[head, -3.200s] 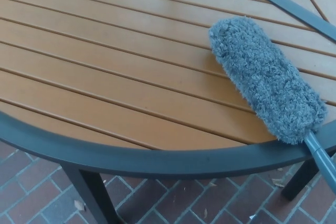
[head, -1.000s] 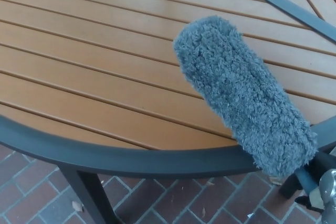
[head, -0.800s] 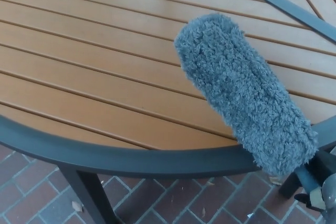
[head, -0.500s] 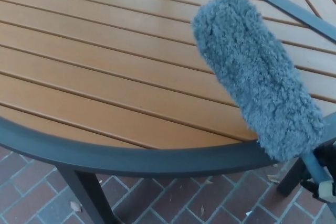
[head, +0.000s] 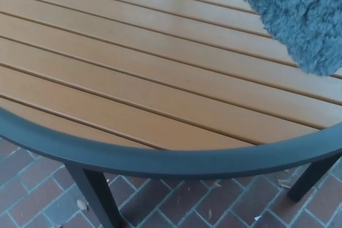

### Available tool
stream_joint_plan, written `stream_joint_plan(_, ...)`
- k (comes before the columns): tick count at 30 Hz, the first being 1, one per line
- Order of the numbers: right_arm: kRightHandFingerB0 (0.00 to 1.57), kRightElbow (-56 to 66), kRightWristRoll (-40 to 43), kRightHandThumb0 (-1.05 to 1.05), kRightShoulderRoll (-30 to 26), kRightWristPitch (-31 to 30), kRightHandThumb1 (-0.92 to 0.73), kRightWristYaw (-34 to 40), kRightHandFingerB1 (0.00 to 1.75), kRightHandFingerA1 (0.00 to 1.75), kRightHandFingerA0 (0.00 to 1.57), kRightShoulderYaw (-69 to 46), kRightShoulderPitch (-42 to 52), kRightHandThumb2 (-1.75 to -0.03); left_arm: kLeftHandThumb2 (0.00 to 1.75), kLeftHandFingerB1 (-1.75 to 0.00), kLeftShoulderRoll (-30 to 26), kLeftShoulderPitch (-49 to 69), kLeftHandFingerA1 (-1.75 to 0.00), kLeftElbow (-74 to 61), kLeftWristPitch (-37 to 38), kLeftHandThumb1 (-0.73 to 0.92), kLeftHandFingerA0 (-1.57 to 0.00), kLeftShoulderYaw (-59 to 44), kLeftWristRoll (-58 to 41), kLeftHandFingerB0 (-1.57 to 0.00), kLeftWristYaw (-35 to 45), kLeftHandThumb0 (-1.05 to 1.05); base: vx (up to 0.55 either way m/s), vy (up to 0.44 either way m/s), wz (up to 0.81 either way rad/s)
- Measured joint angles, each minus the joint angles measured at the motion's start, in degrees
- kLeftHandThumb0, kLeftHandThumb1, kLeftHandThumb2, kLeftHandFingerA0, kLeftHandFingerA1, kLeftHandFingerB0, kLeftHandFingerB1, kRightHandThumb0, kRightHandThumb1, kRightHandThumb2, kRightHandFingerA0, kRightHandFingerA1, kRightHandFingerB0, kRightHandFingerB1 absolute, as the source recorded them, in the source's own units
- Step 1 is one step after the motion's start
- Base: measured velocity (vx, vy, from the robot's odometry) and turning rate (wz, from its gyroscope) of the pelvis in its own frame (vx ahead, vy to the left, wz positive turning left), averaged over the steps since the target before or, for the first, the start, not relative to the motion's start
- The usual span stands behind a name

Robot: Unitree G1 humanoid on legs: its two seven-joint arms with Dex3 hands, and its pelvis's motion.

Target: The robot walks towards a desk kept outside and uses its right hand to up pick up the grey duster kept on it and uses it to clean the table by swiping it twice

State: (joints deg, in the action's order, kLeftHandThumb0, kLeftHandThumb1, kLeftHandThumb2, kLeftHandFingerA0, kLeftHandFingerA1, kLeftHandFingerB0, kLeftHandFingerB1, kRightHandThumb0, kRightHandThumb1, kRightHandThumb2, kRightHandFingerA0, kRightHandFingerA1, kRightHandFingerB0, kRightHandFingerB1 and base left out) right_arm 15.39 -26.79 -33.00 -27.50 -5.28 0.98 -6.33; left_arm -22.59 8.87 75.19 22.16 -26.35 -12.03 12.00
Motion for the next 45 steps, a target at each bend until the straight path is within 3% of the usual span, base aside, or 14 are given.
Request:
stream_joint_plan(3,0.70,3.22,0.93,-0.19,-4.24,2.09,-0.59,-2.83,1.55,1.75,0.86,-3.05,0.27,-0.93,0.60,-0.50,-0.07,-0.14,-0.51,-0.78,0.00,0.67,-0.71,0.06,0.00,-0.65,0.57,-0.07,0.00,0.000,0.00)
stream_joint_plan(5,0.74,3.04,0.87,-0.23,-7.31,3.06,-0.61,-4.39,1.33,1.75,0.85,-3.35,-0.33,-0.91,0.59,-0.50,-0.24,-0.40,-0.50,-1.24,0.00,0.67,-0.70,0.11,0.01,-0.66,0.65,-0.06,0.00,0.000,0.00)
stream_joint_plan(6,0.81,2.44,0.65,-0.25,-8.65,3.49,-0.66,-5.00,0.72,1.70,0.86,-3.03,-1.08,-0.79,0.60,-0.50,-0.34,-0.47,-0.51,-1.35,0.00,0.68,-0.70,0.11,0.01,-0.66,0.68,-0.03,0.00,0.000,0.00)
stream_joint_plan(7,0.81,0.98,0.05,-0.25,-10.94,4.12,-0.66,-5.94,0.72,1.70,0.86,-2.28,-2.80,-0.79,0.60,-0.50,-0.45,-0.59,-0.51,-1.52,-0.01,0.68,-0.70,0.11,0.00,-0.66,0.74,-0.03,0.00,0.000,0.00)
stream_joint_plan(8,0.81,0.80,-0.02,-0.31,-11.26,4.19,-0.57,-6.06,0.88,1.32,1.16,-2.18,-3.04,-1.01,0.59,-0.51,-0.47,-0.61,-0.51,-1.54,-0.01,0.65,-0.74,0.11,0.00,-0.68,0.75,-0.05,0.00,0.000,0.00)
stream_joint_plan(10,0.81,-4.63,-2.31,-0.31,-15.06,5.72,-0.57,-7.26,0.88,1.32,1.16,1.65,-8.54,-1.01,0.59,-0.51,-0.64,-1.14,-0.51,-1.69,-0.04,0.65,-0.74,0.12,0.01,-0.68,0.80,-0.05,0.00,0.000,0.00)
stream_joint_plan(11,0.80,-6.78,-3.10,-0.29,-15.89,6.28,-0.79,-7.33,0.96,1.73,0.90,3.05,-10.30,-0.69,0.61,-0.51,-0.66,-1.28,-0.51,-1.72,-0.04,0.63,-0.73,0.12,0.01,-0.68,0.81,-0.05,0.00,0.000,0.00)
stream_joint_plan(15,0.80,-16.18,-6.99,-0.30,-18.06,9.04,-0.77,-7.40,1.10,1.71,0.87,9.39,-17.32,-0.68,0.59,-0.50,-0.76,-1.56,-0.50,-1.74,-0.04,0.63,-0.75,0.17,0.03,-0.69,0.85,-0.04,0.00,0.000,0.00)
stream_joint_plan(21,0.77,-29.07,-11.73,-0.36,-17.60,10.51,-0.75,-7.42,0.94,1.60,0.84,17.48,-26.26,-0.68,0.58,-0.50,-0.82,-2.01,-0.50,-1.69,-0.03,0.63,-0.77,0.43,0.05,-0.72,0.88,-0.07,0.00,0.000,0.00)
stream_joint_plan(26,0.74,-39.89,-14.02,-0.33,-13.84,10.50,-0.71,-7.24,1.03,1.60,0.82,21.33,-33.13,-0.68,0.59,-0.50,-0.82,-1.99,-0.51,-1.71,-0.03,0.64,-0.76,0.75,0.06,-0.69,0.95,-0.05,0.00,0.000,0.00)
stream_joint_plan(28,0.74,-44.47,-14.63,-0.34,-11.33,10.29,-0.75,-6.47,1.02,1.60,0.84,21.79,-35.52,-0.67,0.59,-0.50,-0.89,-1.76,-0.51,-1.95,-0.03,0.63,-0.77,0.93,0.07,-0.70,1.04,-0.05,0.00,0.000,0.00)
stream_joint_plan(29,0.80,-46.80,-14.77,-0.35,-9.59,9.97,-0.78,-5.62,0.82,1.52,0.88,21.59,-36.42,-0.63,0.58,-0.50,-0.95,-1.68,-0.50,-2.05,-0.03,0.63,-0.76,1.03,0.09,-0.71,1.10,-0.06,0.00,0.000,0.00)
stream_joint_plan(32,0.79,-50.29,-14.78,-0.35,-6.51,9.29,-0.82,-3.66,0.91,1.57,0.86,20.91,-36.85,-0.64,0.58,-0.51,-1.04,-1.64,-0.51,-2.08,-0.03,0.62,-0.78,1.23,0.13,-0.73,1.25,-0.07,0.00,0.000,0.00)
stream_joint_plan(45,0.83,-47.88,-16.27,-0.32,2.78,9.65,-0.78,6.20,1.03,1.60,0.94,24.75,-23.70,-0.80,0.59,-0.51,-1.55,-2.00,-0.50,-1.46,-0.03,0.64,-0.76,2.20,0.64,-0.72,1.64,-0.06,0.00,0.000,0.00)
